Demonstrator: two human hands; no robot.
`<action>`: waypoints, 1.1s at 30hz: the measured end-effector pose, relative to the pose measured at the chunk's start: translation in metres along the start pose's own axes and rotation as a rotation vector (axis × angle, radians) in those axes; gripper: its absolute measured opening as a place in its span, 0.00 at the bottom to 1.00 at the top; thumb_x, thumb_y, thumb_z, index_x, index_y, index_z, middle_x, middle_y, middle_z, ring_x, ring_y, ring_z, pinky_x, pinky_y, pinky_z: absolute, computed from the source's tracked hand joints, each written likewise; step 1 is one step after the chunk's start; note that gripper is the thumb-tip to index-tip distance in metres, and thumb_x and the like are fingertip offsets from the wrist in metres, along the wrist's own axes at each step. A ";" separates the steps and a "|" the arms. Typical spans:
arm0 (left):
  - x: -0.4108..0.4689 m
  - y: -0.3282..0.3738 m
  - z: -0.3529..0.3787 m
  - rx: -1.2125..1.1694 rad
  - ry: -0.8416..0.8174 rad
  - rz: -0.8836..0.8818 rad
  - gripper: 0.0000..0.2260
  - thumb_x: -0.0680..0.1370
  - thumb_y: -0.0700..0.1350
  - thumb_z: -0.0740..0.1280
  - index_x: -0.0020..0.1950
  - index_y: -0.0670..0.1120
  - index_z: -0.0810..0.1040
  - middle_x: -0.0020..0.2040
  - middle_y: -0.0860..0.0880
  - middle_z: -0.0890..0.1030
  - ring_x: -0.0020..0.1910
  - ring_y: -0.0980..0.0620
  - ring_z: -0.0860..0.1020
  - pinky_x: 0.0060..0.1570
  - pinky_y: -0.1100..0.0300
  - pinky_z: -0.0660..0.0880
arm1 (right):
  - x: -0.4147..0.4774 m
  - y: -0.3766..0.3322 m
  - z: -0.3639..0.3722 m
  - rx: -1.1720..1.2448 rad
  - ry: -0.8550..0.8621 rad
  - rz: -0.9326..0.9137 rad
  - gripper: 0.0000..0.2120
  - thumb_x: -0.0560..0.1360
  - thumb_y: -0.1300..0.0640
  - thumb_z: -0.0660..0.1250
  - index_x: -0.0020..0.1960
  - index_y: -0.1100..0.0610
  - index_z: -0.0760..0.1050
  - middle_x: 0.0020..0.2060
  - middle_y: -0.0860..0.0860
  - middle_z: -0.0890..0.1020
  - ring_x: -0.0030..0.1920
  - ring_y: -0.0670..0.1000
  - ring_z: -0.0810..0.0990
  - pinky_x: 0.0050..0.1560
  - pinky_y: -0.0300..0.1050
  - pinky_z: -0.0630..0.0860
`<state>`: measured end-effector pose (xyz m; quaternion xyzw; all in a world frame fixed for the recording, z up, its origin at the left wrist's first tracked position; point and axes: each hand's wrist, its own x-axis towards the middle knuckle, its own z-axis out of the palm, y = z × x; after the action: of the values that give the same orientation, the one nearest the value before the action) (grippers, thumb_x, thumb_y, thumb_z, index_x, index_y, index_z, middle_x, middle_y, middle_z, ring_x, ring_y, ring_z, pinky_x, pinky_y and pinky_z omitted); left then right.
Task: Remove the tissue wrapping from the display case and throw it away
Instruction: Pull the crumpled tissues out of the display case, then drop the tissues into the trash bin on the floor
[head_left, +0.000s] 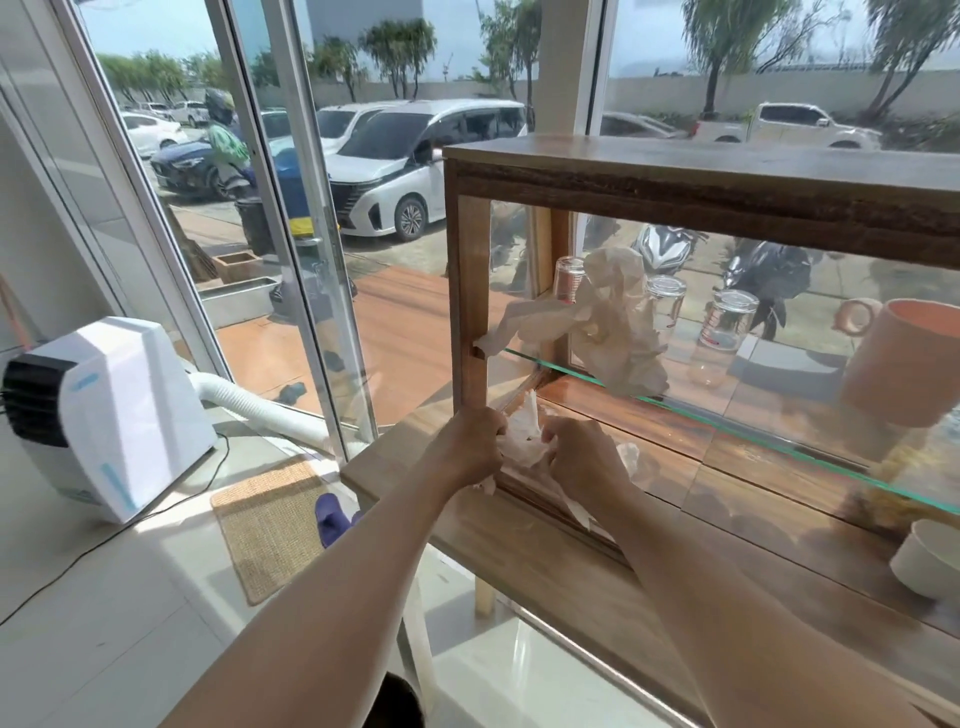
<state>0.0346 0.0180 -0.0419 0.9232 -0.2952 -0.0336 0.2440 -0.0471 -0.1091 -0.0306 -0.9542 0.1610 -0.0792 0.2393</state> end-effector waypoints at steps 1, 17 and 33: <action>-0.005 -0.002 -0.002 -0.003 0.017 0.005 0.14 0.68 0.32 0.61 0.26 0.46 0.63 0.27 0.49 0.68 0.35 0.42 0.74 0.26 0.60 0.59 | -0.004 -0.003 -0.001 0.012 0.008 -0.004 0.15 0.73 0.58 0.66 0.59 0.61 0.77 0.54 0.62 0.82 0.54 0.64 0.79 0.53 0.51 0.75; -0.109 -0.089 -0.049 -0.070 0.284 -0.235 0.05 0.69 0.35 0.64 0.38 0.39 0.79 0.37 0.42 0.82 0.37 0.44 0.77 0.34 0.57 0.70 | -0.030 -0.088 0.058 0.109 0.010 -0.282 0.06 0.70 0.64 0.67 0.46 0.57 0.77 0.44 0.55 0.83 0.45 0.56 0.81 0.42 0.47 0.74; -0.230 -0.218 -0.012 -0.197 0.233 -0.698 0.05 0.70 0.36 0.64 0.35 0.44 0.76 0.35 0.48 0.79 0.34 0.49 0.77 0.27 0.62 0.67 | -0.069 -0.153 0.223 0.159 -0.442 -0.413 0.07 0.71 0.61 0.66 0.49 0.57 0.77 0.46 0.57 0.84 0.48 0.59 0.80 0.49 0.49 0.75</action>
<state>-0.0369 0.3063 -0.1527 0.9379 0.0713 -0.0378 0.3375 -0.0196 0.1384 -0.1561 -0.9392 -0.0990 0.0707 0.3211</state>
